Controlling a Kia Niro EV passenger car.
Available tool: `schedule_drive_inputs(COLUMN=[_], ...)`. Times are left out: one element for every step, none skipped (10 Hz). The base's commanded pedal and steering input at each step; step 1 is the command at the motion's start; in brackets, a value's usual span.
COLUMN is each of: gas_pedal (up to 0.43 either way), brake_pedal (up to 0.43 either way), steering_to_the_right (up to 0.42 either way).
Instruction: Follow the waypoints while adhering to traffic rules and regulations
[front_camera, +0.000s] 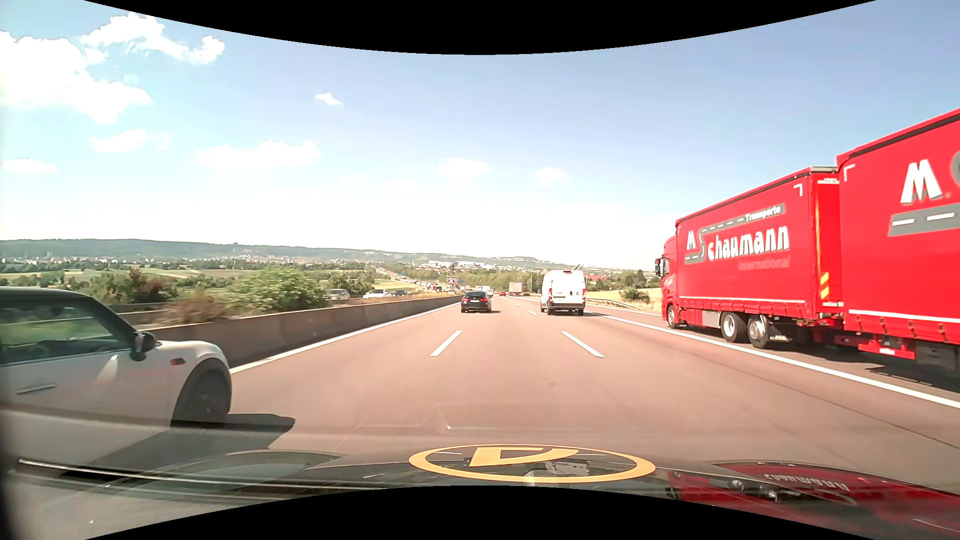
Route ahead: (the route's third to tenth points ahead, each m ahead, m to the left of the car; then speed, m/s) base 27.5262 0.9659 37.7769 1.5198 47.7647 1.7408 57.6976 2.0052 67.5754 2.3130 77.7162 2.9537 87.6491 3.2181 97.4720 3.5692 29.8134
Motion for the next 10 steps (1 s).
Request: schedule_drive_inputs(gas_pedal=[0.138,0.138,0.138,0.138,0.138,0.138,0.138,0.150,0.150,0.150], brake_pedal=[0.000,0.000,0.000,0.000,0.000,0.000,0.000,0.000,0.000,0.000], steering_to_the_right=[-0.003,-0.003,-0.003,-0.003,-0.003,-0.003,-0.003,-0.003,-0.003,-0.003])
